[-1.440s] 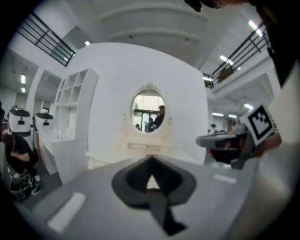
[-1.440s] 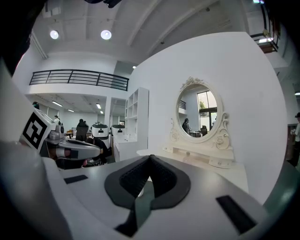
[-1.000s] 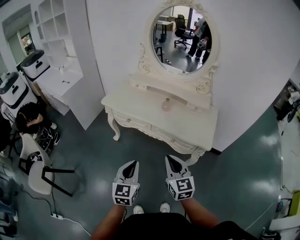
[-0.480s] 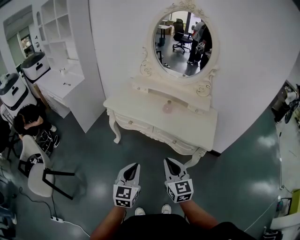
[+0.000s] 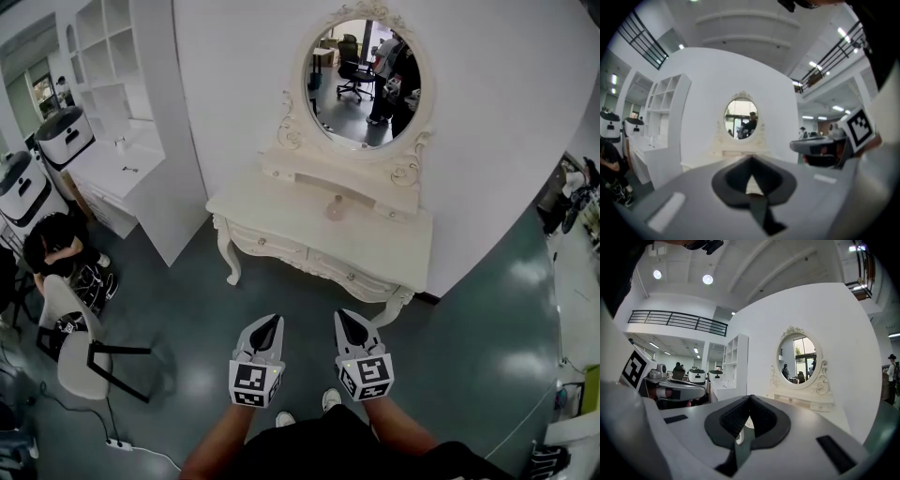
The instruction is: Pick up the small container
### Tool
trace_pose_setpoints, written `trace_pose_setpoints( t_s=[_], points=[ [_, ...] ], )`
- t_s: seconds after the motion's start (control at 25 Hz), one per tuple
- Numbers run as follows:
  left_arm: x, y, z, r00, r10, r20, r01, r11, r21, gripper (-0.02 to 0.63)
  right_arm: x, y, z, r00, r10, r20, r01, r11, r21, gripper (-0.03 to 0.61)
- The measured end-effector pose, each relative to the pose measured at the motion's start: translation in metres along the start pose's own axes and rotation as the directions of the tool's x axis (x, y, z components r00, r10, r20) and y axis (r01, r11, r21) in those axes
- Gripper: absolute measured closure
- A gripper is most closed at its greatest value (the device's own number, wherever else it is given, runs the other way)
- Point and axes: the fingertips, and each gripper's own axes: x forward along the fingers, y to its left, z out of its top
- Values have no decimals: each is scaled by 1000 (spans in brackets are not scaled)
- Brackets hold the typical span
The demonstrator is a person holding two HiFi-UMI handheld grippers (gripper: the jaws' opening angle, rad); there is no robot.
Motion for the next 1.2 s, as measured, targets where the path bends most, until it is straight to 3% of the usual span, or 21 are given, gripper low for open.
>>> trace_pose_setpoints(
  t_s=[0.36,1.2],
  points=[
    [36,-3,0,1000,-15,-11,15,1000,-12,607,19,-25,7,1000,9,9,-9,1000,-14,574],
    [166,14,15,997,53,-58,-52,999,15,607,116,-117,7,994,106,10,-106,994,21,574]
  ],
)
